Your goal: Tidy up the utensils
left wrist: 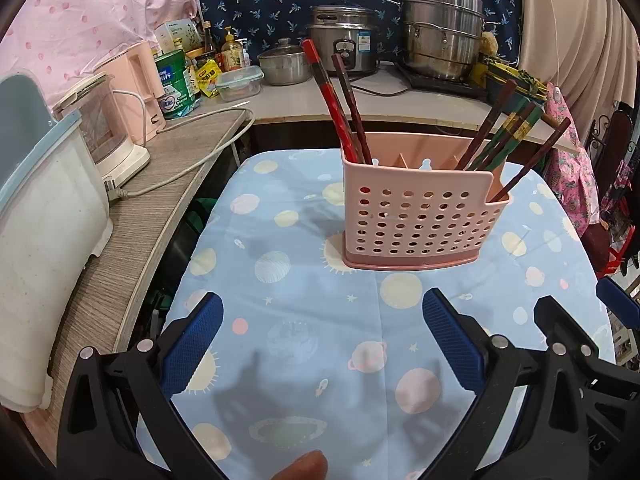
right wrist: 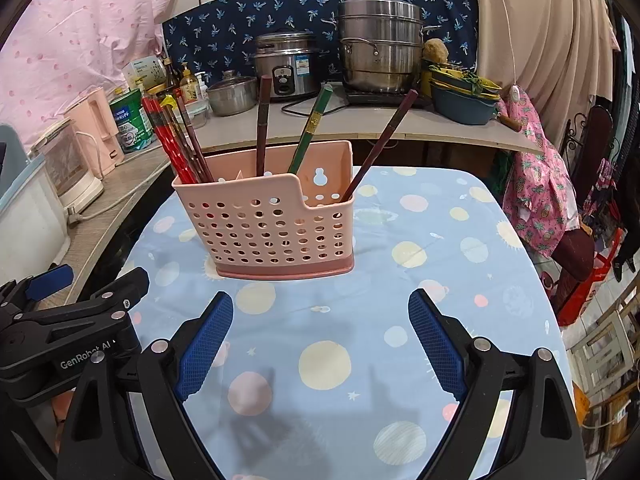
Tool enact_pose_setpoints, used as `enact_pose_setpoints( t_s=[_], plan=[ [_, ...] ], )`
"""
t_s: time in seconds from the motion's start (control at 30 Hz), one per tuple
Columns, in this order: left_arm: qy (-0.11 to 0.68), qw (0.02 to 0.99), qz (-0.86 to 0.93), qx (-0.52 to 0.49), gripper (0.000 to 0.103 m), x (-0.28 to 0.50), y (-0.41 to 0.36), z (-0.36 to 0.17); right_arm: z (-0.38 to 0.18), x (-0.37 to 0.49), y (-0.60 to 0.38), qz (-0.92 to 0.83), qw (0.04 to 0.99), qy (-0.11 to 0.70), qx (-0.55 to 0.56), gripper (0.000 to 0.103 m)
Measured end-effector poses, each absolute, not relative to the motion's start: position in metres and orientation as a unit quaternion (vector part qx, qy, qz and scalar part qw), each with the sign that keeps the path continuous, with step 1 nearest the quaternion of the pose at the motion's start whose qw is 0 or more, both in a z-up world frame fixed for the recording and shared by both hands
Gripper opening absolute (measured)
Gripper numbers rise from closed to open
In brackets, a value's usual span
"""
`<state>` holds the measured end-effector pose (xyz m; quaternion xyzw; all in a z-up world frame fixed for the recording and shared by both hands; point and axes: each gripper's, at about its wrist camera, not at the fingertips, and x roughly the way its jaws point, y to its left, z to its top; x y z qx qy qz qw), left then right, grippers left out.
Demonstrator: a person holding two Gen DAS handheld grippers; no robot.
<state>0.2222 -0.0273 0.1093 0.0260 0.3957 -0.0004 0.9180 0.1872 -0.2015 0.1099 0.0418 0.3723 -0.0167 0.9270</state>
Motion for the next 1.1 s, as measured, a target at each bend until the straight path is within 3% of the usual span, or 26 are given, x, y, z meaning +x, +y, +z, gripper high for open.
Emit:
enact_pose_setpoints(
  t_s=[1.1],
  plan=[
    [0.395,0.918,0.007,0.027,0.095,0.2195,-0.0339,0.1046,0.1043,0.1831,-0.2045,-0.024,0.927,0.373,0.039,0.085]
  ],
)
